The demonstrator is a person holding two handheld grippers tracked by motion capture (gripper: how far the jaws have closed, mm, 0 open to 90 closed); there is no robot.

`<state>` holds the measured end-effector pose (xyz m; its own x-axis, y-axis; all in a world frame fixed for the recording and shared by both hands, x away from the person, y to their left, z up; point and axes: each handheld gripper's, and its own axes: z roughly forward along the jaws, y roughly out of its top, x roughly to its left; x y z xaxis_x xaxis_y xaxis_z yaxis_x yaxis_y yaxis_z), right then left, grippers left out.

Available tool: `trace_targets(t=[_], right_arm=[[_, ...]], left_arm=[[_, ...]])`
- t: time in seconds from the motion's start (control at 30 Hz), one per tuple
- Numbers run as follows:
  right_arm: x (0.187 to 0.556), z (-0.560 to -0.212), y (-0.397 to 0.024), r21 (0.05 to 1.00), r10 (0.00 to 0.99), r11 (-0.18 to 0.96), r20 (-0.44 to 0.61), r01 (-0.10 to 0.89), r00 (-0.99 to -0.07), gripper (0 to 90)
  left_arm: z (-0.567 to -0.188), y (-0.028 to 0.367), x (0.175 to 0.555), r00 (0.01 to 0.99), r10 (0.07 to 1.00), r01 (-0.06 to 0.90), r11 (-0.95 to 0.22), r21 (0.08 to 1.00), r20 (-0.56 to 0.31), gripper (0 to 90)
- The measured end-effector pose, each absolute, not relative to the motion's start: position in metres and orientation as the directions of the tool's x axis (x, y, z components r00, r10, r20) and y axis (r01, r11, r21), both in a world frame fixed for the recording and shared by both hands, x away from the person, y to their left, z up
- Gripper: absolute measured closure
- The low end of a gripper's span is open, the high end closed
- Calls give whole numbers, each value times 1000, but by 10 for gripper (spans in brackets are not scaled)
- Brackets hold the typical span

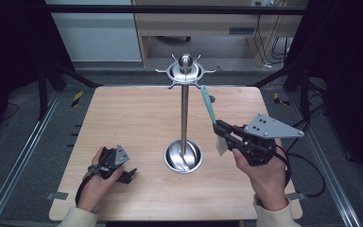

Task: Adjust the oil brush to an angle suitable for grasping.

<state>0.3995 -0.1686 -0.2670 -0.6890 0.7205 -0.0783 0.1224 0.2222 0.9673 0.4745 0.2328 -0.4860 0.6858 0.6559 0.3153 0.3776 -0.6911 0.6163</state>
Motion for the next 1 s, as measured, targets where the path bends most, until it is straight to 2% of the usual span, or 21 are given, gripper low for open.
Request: trace_targets(t=[0.57,1.0], right_arm=[[406,-270,-160,968,733,210,-64,136,-678,822],[413,-280,-150,978,746,160,-33,131,-665,822]], left_arm=[[-486,233,474,688,656,380,-690,615,311,31],[-487,232,474,689,655,380,-691,615,311,31]])
